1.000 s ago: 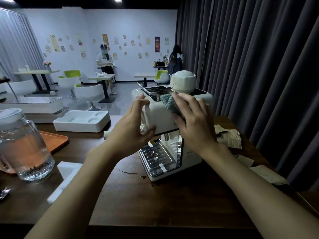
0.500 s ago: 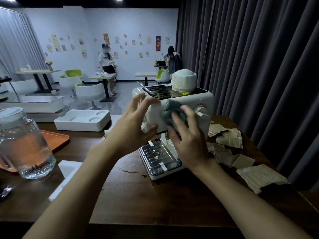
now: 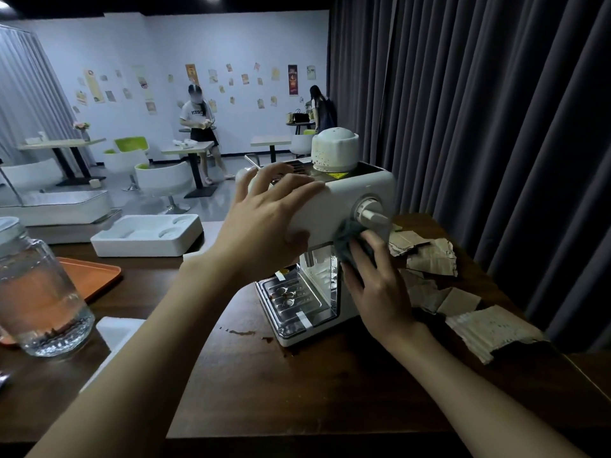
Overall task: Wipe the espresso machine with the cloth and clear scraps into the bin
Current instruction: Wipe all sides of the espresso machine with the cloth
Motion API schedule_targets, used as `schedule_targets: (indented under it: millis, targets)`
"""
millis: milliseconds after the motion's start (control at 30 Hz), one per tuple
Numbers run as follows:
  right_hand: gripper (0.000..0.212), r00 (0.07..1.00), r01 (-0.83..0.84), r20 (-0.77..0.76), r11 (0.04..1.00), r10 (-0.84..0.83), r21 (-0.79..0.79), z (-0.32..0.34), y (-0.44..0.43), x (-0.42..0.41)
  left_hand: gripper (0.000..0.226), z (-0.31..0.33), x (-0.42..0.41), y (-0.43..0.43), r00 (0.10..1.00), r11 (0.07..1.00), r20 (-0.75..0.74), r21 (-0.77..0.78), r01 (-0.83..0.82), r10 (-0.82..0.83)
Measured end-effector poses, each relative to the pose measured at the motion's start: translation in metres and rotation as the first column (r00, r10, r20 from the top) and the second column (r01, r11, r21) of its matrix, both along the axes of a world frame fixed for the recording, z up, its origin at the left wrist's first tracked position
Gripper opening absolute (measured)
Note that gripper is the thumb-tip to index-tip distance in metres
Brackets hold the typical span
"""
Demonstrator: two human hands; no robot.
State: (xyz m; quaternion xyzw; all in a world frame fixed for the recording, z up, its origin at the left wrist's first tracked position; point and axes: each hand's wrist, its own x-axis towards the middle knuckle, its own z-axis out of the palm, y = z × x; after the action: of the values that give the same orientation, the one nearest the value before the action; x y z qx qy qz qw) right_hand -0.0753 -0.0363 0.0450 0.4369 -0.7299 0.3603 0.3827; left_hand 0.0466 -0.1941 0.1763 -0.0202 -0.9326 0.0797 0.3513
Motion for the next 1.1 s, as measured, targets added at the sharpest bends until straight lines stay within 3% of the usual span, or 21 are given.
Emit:
schedule_targets:
  millis: [200, 367, 500, 633, 800, 933, 1100]
  targets:
    - [0.040, 1.000, -0.008, -0.021, 0.998, 0.007, -0.066, 0.041, -0.017, 0.022, 0.066, -0.003, -0.004, -0.002, 0.995, 0.998, -0.087, 0.022, 0.055, -0.053]
    - [0.047, 0.989, 0.038, 0.146, 0.979, -0.008, -0.201, 0.079, -0.027, 0.035, 0.068, -0.004, -0.005, -0.005, 0.995, 0.998, -0.087, 0.037, 0.060, -0.057]
    - [0.045, 0.991, 0.053, 0.131, 0.993, -0.039, -0.107, 0.080, -0.022, 0.032, 0.069, -0.005, -0.005, -0.004, 0.995, 0.997, -0.090, 0.048, 0.055, -0.050]
    - [0.043, 0.997, 0.074, 0.012, 0.997, -0.075, 0.028, 0.060, -0.011, 0.026, 0.067, 0.002, -0.003, 0.002, 0.999, 1.000, -0.054, -0.004, 0.001, -0.001]
    - [0.037, 0.999, -0.050, 0.015, 0.991, 0.049, 0.123, 0.014, 0.009, 0.003, 0.064, 0.009, -0.007, 0.007, 1.000, 0.998, -0.008, -0.067, 0.016, -0.017]
    - [0.043, 0.979, -0.137, 0.145, 0.989, 0.143, -0.050, 0.006, 0.022, -0.016, 0.067, 0.007, -0.014, 0.017, 1.000, 0.994, 0.009, -0.110, -0.002, 0.003]
    - [0.048, 0.940, -0.085, 0.290, 0.946, 0.181, -0.314, 0.017, 0.024, -0.035, 0.068, 0.006, -0.016, 0.020, 0.999, 0.993, -0.015, -0.114, -0.033, 0.031]
